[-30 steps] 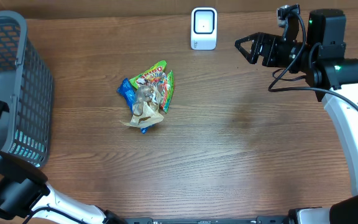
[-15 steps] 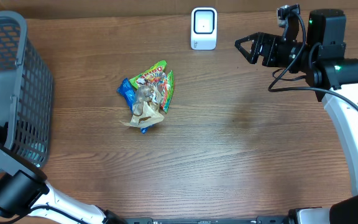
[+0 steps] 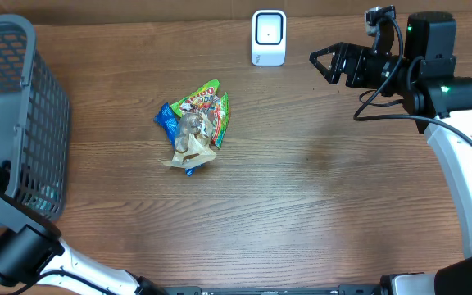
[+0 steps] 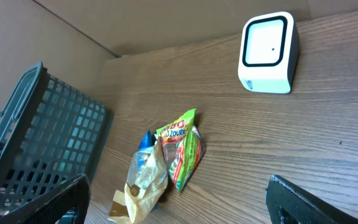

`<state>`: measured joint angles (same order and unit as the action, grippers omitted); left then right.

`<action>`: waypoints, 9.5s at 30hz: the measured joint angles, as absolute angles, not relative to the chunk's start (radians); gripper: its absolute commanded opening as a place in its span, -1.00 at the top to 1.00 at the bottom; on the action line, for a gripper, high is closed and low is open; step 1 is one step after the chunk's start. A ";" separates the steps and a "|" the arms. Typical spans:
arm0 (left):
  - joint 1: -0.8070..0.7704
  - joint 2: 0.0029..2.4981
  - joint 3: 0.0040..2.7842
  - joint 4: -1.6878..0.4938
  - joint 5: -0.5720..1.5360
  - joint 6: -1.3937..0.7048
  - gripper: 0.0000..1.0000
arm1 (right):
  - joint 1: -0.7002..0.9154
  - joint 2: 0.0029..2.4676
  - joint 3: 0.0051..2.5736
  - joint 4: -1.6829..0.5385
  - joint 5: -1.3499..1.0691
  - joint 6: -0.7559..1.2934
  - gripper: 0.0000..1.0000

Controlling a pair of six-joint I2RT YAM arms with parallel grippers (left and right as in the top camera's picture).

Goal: Scan the item barcode
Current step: 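Lift the mint-green wipes pack from the basket with left gripper, drop on table, then move the right gripper down onto the mint-green wipes pack and grasp it, then lift the wipes pack with the right gripper, turn it, set it down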

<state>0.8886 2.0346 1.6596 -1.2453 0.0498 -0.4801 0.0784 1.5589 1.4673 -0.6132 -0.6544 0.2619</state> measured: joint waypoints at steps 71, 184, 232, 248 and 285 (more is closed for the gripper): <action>-0.216 1.998 2.578 -1.576 0.158 -0.263 -0.28 | 0.219 1.586 1.468 -0.815 -0.517 0.412 -0.69; -0.216 2.032 2.408 -1.518 -0.034 -0.421 -0.99 | 0.743 2.125 1.544 -0.912 0.332 0.126 0.92; -0.216 2.032 2.408 -1.517 -0.035 -0.421 -0.99 | 0.170 2.308 1.649 -1.086 -0.769 0.141 -0.25; -0.216 2.032 2.408 -1.517 -0.034 -0.421 -0.99 | 0.126 2.343 2.145 -1.471 -0.253 0.136 0.92; -0.216 2.032 2.408 -1.517 -0.034 -0.421 -1.00 | 0.294 2.333 2.093 -1.491 -0.200 0.212 0.88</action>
